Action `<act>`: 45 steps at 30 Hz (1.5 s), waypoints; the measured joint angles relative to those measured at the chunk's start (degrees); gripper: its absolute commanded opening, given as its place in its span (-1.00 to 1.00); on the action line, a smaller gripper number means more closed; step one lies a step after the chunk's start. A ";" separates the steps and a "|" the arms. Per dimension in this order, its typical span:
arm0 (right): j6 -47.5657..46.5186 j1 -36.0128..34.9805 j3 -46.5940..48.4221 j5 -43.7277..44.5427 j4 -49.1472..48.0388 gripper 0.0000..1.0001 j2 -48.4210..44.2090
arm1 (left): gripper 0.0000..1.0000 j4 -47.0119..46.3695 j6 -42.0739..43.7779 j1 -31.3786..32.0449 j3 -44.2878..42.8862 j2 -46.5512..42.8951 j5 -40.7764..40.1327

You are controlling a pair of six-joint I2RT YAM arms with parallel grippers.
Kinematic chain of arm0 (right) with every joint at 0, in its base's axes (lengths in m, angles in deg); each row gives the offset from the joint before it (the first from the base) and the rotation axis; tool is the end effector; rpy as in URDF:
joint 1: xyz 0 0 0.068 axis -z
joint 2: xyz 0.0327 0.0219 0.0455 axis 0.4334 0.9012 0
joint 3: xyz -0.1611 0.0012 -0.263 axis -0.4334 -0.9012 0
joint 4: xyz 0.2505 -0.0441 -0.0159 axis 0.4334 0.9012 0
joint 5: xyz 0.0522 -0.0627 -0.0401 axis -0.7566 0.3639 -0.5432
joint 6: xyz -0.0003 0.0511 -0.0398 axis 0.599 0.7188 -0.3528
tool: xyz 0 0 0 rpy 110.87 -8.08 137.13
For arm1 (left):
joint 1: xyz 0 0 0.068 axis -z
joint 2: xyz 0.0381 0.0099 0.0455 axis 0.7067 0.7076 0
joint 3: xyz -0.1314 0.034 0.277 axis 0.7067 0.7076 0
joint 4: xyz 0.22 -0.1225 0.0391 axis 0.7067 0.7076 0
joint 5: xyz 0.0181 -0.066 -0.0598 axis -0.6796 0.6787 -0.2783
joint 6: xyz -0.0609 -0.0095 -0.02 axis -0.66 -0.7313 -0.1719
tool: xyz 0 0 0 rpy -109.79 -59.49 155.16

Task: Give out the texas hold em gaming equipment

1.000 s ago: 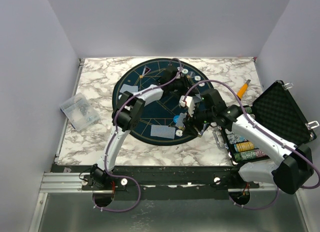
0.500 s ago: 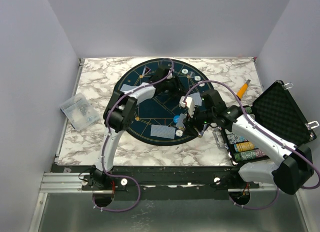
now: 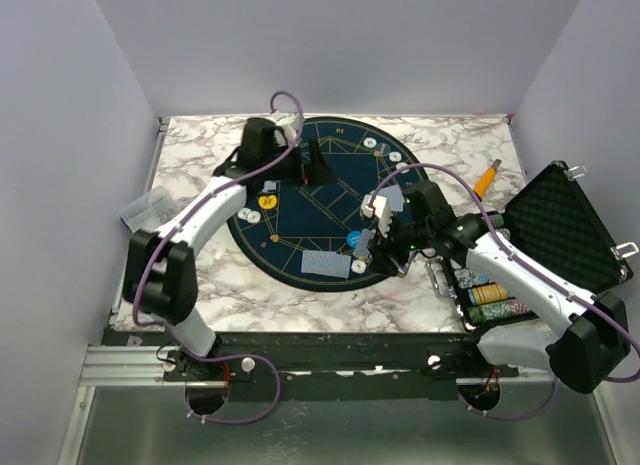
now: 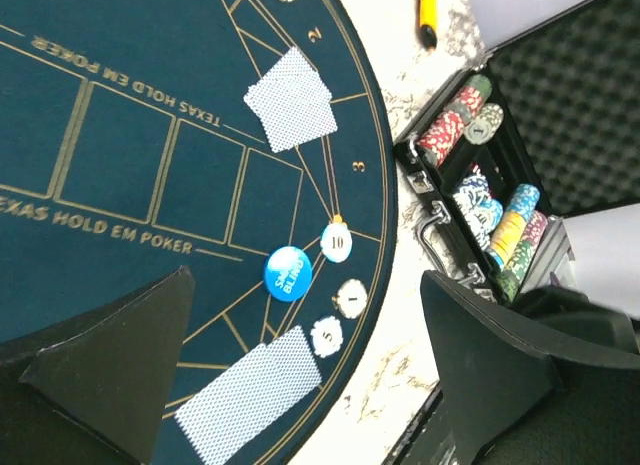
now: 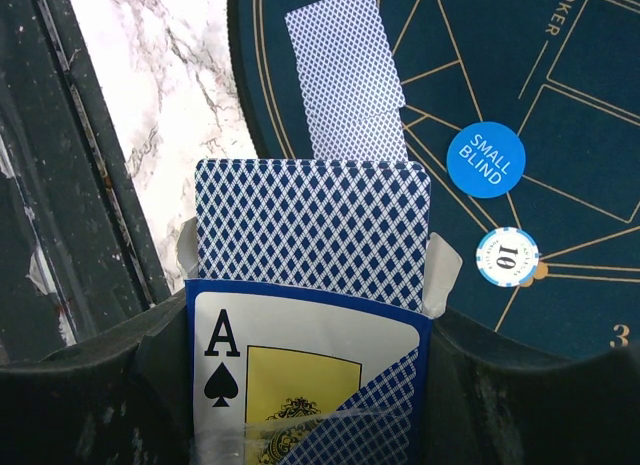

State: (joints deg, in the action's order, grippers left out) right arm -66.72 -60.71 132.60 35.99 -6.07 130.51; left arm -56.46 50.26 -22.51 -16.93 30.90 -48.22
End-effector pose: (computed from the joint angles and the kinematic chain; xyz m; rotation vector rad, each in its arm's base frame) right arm 0.1804 0.1567 0.2991 -1.3567 1.9834 0.7155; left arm 0.3655 -0.1796 0.3297 0.2575 2.2086 -1.0792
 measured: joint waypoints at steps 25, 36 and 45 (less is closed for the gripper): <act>-0.85 0.00 -2.34 -0.68 -0.13 -0.99 0.46 | 0.81 -5.53 1.70 6.45 17.68 -8.41 25.14; -0.81 0.00 -2.34 -1.60 -0.52 -0.99 0.59 | 0.45 -8.07 -1.75 11.96 16.44 -2.38 24.96; -0.79 0.00 -2.34 -1.53 -0.46 -0.99 0.90 | 0.11 -4.22 -0.61 12.85 13.27 0.90 23.34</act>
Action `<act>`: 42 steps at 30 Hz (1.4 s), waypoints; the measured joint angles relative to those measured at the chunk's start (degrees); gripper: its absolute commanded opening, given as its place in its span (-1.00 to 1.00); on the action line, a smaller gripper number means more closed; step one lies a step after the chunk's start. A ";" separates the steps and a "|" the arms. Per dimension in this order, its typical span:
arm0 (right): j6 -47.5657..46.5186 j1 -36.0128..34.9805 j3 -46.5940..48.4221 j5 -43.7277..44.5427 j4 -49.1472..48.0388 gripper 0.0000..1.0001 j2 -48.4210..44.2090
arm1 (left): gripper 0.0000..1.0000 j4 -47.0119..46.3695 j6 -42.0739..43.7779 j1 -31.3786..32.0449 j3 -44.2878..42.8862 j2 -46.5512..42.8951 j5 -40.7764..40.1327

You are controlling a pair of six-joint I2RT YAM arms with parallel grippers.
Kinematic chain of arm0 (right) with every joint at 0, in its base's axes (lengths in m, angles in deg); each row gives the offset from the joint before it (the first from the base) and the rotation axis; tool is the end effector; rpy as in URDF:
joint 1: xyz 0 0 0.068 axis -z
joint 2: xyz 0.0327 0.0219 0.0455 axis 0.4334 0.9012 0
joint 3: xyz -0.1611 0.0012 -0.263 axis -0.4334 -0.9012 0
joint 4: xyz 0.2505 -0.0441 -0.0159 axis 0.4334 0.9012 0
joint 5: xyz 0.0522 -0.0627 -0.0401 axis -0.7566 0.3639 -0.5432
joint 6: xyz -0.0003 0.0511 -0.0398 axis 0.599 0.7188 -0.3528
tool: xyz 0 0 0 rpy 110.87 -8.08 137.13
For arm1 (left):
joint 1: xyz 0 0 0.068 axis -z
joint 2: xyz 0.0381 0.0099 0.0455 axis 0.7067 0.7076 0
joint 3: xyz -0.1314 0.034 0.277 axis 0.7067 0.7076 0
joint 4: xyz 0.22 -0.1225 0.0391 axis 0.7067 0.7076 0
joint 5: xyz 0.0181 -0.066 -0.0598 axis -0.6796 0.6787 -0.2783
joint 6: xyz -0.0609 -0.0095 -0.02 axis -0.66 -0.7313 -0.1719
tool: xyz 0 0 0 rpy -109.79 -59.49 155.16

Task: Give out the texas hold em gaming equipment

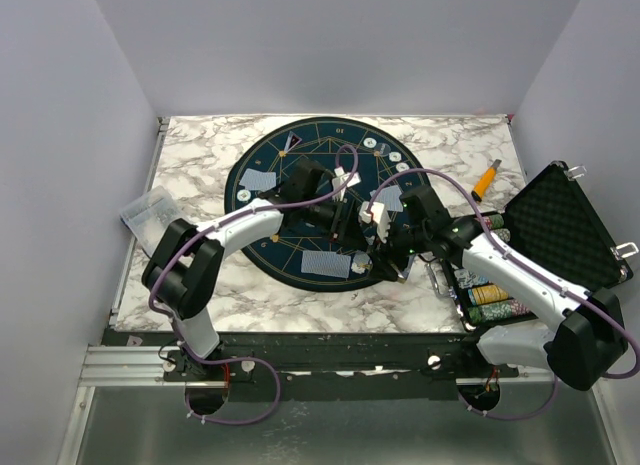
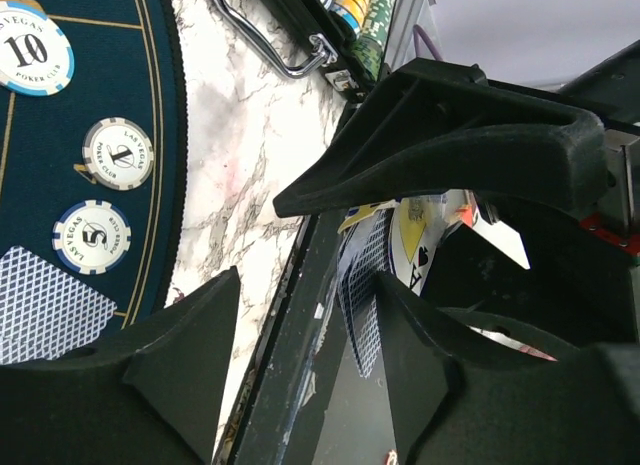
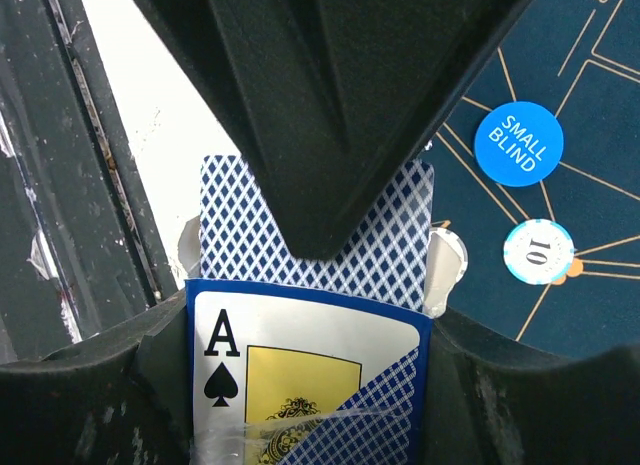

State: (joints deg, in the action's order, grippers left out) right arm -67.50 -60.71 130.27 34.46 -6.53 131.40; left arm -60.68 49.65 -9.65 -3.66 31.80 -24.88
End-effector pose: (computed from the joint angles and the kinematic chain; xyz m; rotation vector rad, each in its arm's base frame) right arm 0.1787 0.1570 0.2839 -1.3883 2.0092 0.7495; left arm 0.2829 -0.2510 0.2627 0.7205 2.3588 -1.6294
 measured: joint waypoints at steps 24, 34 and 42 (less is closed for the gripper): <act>0.00 0.00 -0.04 0.42 -0.04 -0.99 0.00 | -0.30 -0.31 2.91 -2.75 1.29 -4.83 1.11; 0.00 0.00 -0.04 0.39 0.24 -0.99 0.00 | -0.79 0.02 3.45 -3.76 1.31 -4.13 1.22; 0.02 0.00 -0.04 0.37 0.20 -0.99 0.00 | -1.00 2.45 6.47 -8.66 2.34 -6.99 1.92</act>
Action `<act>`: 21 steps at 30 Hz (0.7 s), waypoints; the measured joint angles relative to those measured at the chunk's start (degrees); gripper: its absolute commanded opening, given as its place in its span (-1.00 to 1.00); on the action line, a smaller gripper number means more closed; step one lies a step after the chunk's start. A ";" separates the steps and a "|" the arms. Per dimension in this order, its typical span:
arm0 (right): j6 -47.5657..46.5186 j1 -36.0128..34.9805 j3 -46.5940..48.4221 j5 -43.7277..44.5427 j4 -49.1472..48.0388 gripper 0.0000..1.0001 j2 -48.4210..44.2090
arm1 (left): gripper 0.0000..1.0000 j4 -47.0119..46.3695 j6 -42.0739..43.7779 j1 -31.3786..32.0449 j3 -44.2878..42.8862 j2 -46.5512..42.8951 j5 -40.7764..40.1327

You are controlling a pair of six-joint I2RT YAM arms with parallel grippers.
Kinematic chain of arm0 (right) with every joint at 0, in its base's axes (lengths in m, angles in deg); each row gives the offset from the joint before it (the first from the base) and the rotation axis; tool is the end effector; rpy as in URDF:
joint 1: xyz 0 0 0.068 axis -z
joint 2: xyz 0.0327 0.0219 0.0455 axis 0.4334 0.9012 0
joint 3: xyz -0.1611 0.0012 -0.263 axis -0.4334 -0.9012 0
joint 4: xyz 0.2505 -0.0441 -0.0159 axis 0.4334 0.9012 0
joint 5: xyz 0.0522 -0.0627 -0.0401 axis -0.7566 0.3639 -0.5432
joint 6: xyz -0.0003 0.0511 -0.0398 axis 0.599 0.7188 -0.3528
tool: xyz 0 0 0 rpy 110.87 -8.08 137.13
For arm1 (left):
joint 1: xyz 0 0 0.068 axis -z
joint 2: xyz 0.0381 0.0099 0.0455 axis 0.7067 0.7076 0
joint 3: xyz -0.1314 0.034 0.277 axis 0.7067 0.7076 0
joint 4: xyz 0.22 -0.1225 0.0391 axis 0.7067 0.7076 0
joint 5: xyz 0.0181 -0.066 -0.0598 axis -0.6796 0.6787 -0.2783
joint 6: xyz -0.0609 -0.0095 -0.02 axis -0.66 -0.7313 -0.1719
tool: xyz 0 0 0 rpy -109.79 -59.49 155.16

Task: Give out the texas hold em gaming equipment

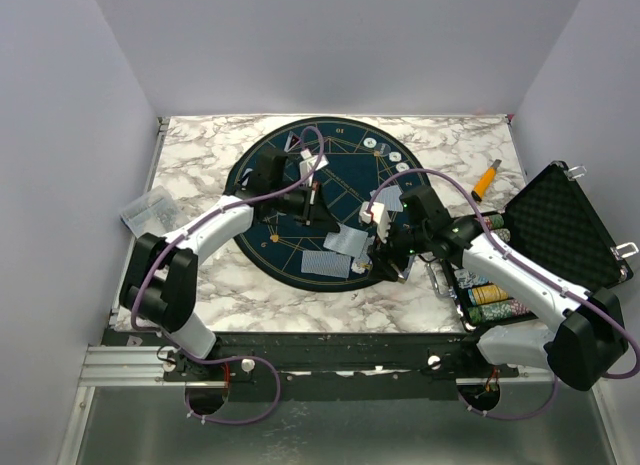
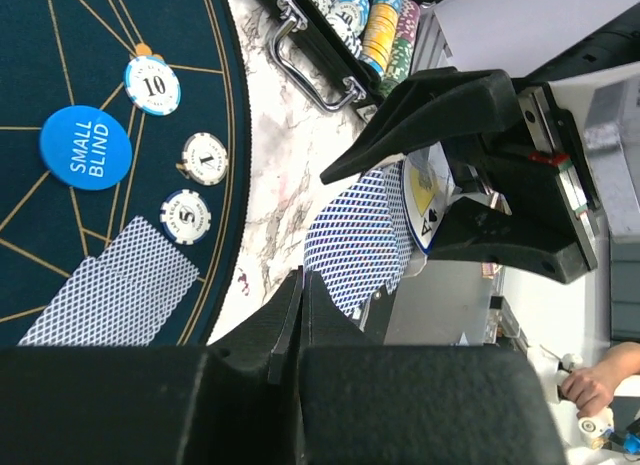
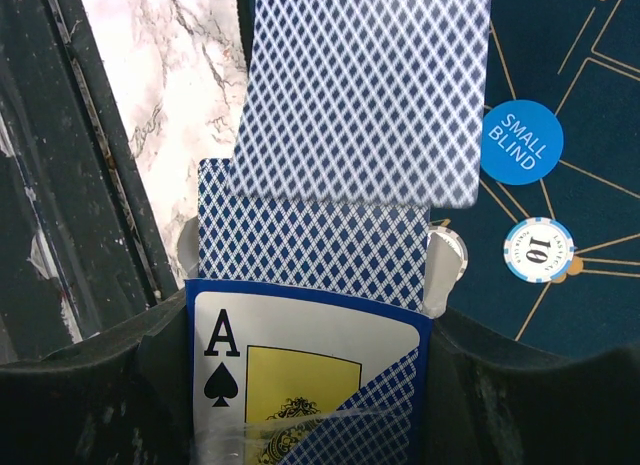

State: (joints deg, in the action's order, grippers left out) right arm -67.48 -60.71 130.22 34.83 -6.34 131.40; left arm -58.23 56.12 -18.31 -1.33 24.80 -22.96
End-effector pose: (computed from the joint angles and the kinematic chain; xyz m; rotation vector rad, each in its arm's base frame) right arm 0.1786 0.1566 0.2832 -1.3873 2.0162 0.7424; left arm 0.2909 -0.1933 0.2892 0.6849 2.2260 -1.5492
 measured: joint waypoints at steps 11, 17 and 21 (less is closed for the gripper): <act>1.31 0.00 0.00 0.02 -0.04 -0.99 -0.22 | -1.00 8.20 21.09 -10.86 -0.90 -6.29 -3.93; 1.38 0.00 0.00 0.00 -0.11 -0.99 -0.15 | -1.00 7.91 47.78 -12.39 -0.57 -10.51 -14.10; 1.38 0.00 0.02 0.00 -0.17 -0.99 0.37 | -1.00 4.70 63.36 -12.24 -0.46 -8.96 -18.93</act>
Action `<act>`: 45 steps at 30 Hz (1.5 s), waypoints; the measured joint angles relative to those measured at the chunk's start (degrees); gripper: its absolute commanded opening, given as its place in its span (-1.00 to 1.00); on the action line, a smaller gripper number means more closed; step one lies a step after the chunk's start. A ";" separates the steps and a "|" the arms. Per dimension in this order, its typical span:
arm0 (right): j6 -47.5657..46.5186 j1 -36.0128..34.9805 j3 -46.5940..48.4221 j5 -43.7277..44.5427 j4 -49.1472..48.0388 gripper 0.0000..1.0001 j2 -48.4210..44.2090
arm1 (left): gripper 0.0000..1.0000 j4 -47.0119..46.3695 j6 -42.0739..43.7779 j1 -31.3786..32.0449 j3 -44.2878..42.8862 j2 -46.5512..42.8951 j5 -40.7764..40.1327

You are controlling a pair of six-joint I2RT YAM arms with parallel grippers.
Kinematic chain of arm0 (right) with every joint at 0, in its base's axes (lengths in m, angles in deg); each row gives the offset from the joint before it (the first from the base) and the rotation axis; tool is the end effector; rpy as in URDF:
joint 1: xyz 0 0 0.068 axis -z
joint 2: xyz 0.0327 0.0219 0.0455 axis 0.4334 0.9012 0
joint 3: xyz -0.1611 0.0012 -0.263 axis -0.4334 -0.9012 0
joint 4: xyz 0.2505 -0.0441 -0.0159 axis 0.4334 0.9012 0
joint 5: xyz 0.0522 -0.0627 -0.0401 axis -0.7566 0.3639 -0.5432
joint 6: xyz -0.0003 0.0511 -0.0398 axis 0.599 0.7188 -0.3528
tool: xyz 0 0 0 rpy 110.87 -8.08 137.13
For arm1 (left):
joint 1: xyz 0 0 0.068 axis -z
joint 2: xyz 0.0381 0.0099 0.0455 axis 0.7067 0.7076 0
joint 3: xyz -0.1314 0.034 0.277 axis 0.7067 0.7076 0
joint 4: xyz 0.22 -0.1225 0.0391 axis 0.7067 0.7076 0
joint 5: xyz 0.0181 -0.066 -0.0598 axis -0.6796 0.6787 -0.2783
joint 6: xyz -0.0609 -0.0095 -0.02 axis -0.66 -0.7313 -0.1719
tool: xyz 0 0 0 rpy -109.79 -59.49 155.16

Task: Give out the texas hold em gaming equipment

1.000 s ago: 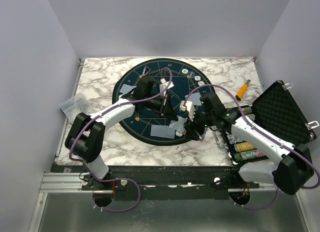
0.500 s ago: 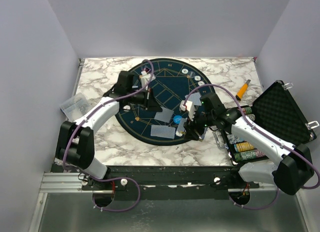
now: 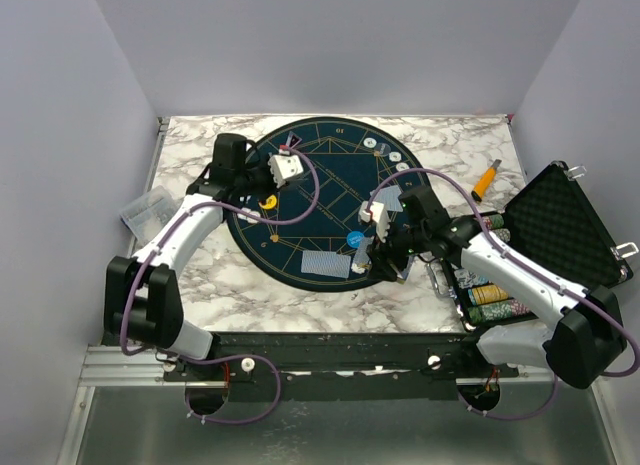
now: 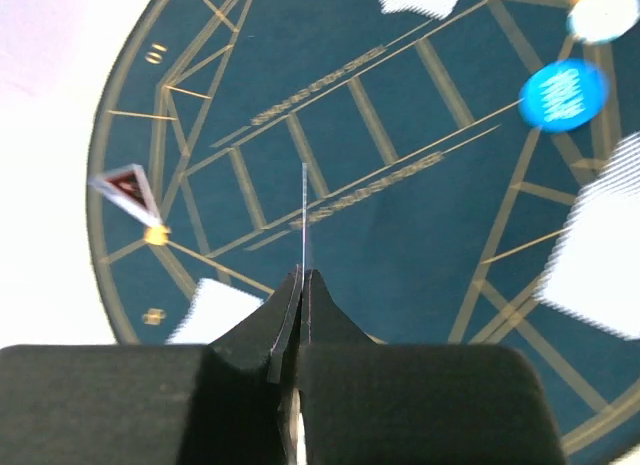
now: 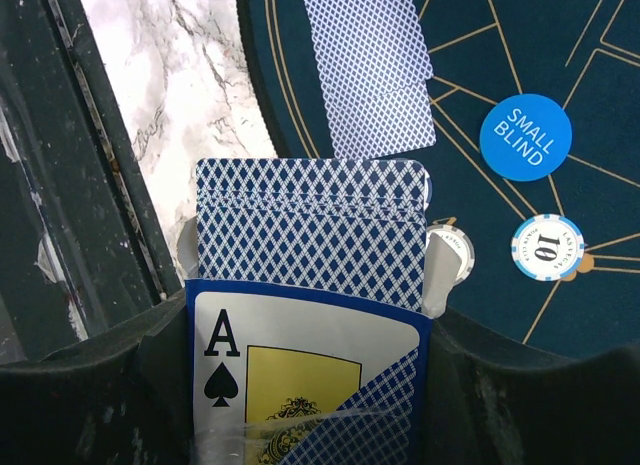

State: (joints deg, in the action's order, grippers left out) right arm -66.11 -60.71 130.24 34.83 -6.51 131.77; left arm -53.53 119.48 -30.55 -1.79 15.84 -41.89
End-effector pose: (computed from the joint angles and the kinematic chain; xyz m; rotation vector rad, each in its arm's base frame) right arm 0.1798 0.1574 0.2821 -1.3661 2.0392 0.7532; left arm 0.3037 -0.1100 0.3267 1.2813 1.6116 -0.4180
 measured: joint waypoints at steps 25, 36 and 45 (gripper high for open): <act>0.37 1.38 0.00 0.61 -0.04 -0.99 1.46 | -1.00 -2.34 47.71 0.37 -17.97 23.19 -5.18; 0.37 1.40 0.02 0.63 0.00 -0.99 2.62 | -1.00 -1.53 53.16 0.81 -22.95 31.98 -7.69; 0.35 1.40 0.02 0.72 0.00 -0.99 2.80 | -1.00 1.14 59.45 0.76 -26.95 36.24 -10.23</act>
State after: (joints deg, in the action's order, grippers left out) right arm -65.76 -59.31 130.27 35.55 -6.51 134.57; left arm -52.39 178.94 -29.78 -28.73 52.08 -52.12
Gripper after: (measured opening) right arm 0.634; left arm 0.004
